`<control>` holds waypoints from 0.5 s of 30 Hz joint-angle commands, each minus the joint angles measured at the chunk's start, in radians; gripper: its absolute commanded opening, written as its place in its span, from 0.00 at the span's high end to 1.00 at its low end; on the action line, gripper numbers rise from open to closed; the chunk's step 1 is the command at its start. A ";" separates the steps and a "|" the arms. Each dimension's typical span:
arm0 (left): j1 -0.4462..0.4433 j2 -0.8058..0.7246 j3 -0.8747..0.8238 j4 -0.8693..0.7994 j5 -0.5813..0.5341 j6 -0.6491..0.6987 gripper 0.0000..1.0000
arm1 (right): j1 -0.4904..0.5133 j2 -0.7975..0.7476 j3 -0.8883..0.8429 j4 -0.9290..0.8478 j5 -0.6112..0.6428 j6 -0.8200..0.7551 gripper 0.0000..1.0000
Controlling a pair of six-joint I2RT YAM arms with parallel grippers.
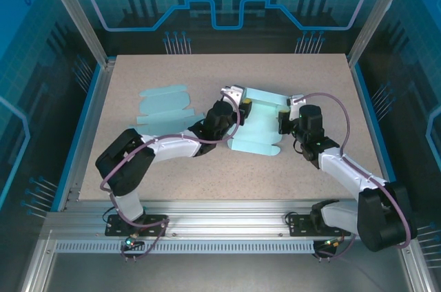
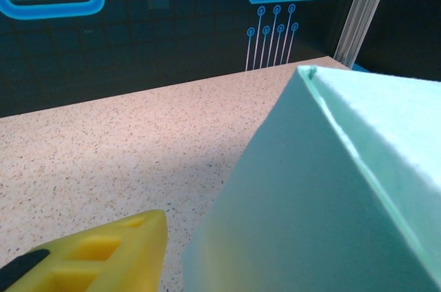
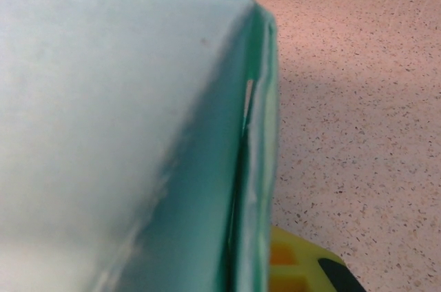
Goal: Fold the paper box
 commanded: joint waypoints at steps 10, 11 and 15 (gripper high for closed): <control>-0.017 -0.110 -0.022 0.171 -0.003 0.078 0.49 | -0.003 0.010 -0.001 -0.022 0.023 -0.007 1.00; -0.017 -0.116 -0.026 0.173 0.005 0.079 0.49 | -0.004 0.010 -0.001 -0.023 0.024 -0.007 1.00; -0.017 -0.133 -0.032 0.145 0.000 0.093 0.60 | -0.004 0.013 0.002 -0.024 0.025 -0.006 1.00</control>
